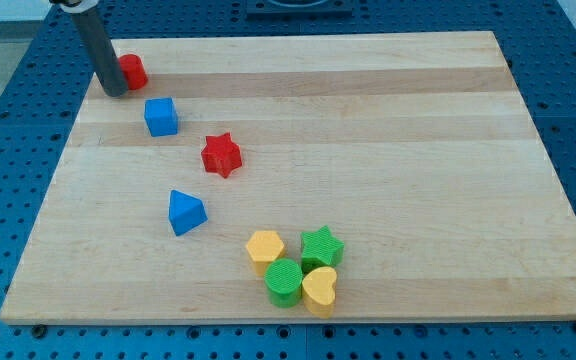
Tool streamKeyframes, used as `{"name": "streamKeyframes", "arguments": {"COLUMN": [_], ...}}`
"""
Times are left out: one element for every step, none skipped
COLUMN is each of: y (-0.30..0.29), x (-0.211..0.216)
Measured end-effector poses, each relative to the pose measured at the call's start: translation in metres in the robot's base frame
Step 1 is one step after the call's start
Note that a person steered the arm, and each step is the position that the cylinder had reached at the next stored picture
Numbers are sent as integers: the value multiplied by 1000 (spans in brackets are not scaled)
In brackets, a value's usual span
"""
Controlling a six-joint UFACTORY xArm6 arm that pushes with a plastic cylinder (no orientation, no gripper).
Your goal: Push the red star to the top center
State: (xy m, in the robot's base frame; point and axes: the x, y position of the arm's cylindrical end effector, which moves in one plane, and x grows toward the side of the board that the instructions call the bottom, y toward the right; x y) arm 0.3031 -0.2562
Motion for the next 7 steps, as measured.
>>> {"name": "streamKeyframes", "arguments": {"y": [0, -1, -1, 32, 103, 119, 142], "x": [0, 30, 106, 130, 135, 141, 151]}}
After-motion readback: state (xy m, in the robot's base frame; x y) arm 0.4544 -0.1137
